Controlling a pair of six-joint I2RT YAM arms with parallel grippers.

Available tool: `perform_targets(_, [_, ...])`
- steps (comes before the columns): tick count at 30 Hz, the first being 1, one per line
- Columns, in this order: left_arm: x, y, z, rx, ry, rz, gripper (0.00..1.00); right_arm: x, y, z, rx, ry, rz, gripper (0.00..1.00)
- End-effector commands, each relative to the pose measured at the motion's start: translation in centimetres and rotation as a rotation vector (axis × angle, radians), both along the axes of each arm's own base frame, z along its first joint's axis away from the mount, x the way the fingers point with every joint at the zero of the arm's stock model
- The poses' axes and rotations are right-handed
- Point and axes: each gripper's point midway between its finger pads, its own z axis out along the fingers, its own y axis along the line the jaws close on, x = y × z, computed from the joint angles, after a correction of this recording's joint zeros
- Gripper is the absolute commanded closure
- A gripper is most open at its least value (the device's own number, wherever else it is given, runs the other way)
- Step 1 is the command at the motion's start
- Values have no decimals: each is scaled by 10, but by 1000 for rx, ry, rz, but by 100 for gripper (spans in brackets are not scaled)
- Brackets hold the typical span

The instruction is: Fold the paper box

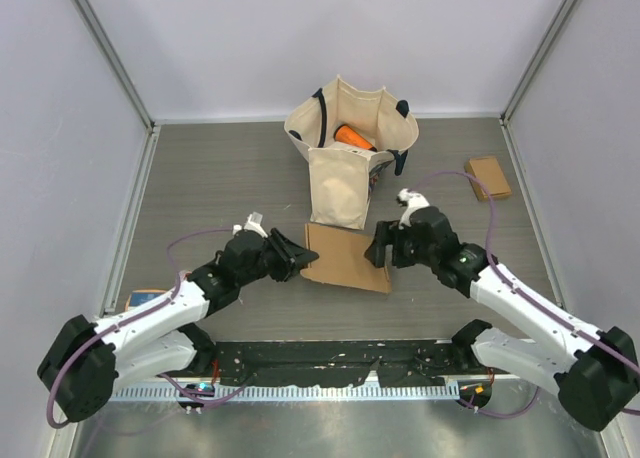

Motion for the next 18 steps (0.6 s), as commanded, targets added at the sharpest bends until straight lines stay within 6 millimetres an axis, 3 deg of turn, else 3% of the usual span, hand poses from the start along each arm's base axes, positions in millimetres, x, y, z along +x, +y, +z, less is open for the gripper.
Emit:
perform_targets(1, [-5, 13, 19, -35, 254, 130, 77, -26, 49, 53, -165, -253, 290, 18])
perform_targets(3, [-8, 16, 22, -94, 381, 189, 82, -38, 70, 73, -140, -335, 371, 18])
perform_targets(4, [-11, 17, 21, -103, 432, 205, 84, -56, 85, 79, -134, -381, 471, 18])
perform_targets(8, [-25, 14, 24, -149, 594, 214, 87, -80, 107, 90, -154, -492, 599, 18])
perform_targets(9, [-32, 17, 17, -134, 656, 225, 87, -80, 108, 93, -181, -500, 611, 17])
perform_targets(12, [-43, 22, 10, -117, 739, 215, 87, -84, 111, 81, -287, -507, 685, 18])
perform_targets(18, [-46, 24, 15, -192, 749, 233, 87, -77, 114, 59, -401, -506, 731, 17])
